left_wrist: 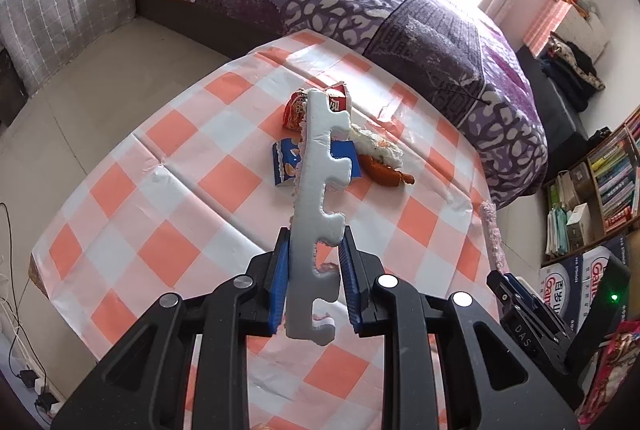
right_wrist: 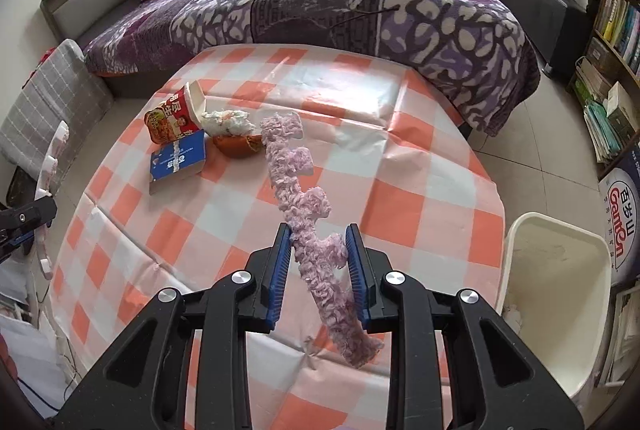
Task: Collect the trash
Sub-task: 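Carry the pink strip into the bin with the right tool while the left tool carries the foam strip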
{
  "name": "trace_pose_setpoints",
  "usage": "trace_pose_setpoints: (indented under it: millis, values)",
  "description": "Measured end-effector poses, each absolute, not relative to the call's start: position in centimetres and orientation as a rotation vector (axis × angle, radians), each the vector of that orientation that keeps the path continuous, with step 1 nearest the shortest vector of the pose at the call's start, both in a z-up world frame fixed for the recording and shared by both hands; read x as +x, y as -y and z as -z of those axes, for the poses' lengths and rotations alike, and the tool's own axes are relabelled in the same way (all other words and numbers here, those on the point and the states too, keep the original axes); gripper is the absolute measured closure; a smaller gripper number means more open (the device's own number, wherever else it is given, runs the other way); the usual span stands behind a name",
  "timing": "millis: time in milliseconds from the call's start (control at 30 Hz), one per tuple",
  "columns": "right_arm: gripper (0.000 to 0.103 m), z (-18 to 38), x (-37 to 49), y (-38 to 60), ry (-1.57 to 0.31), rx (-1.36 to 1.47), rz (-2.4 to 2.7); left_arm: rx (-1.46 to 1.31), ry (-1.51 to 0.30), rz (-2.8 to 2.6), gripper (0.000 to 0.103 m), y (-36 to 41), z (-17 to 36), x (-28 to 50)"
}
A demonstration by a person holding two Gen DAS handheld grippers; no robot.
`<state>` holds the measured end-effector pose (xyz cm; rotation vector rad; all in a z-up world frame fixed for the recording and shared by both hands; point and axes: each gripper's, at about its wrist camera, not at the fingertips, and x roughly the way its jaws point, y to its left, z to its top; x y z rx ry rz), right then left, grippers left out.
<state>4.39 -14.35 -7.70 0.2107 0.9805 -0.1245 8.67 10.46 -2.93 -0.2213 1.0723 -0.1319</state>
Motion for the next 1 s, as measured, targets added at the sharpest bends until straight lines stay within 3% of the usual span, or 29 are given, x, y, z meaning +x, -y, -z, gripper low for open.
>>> trace_pose_setpoints:
  millis: [1000]
  values:
    - [0.076,6.7,-2.9,30.1,-0.915,0.513,0.47,-0.009,-1.112,0.368,0.079,4.7,5.9,5.5]
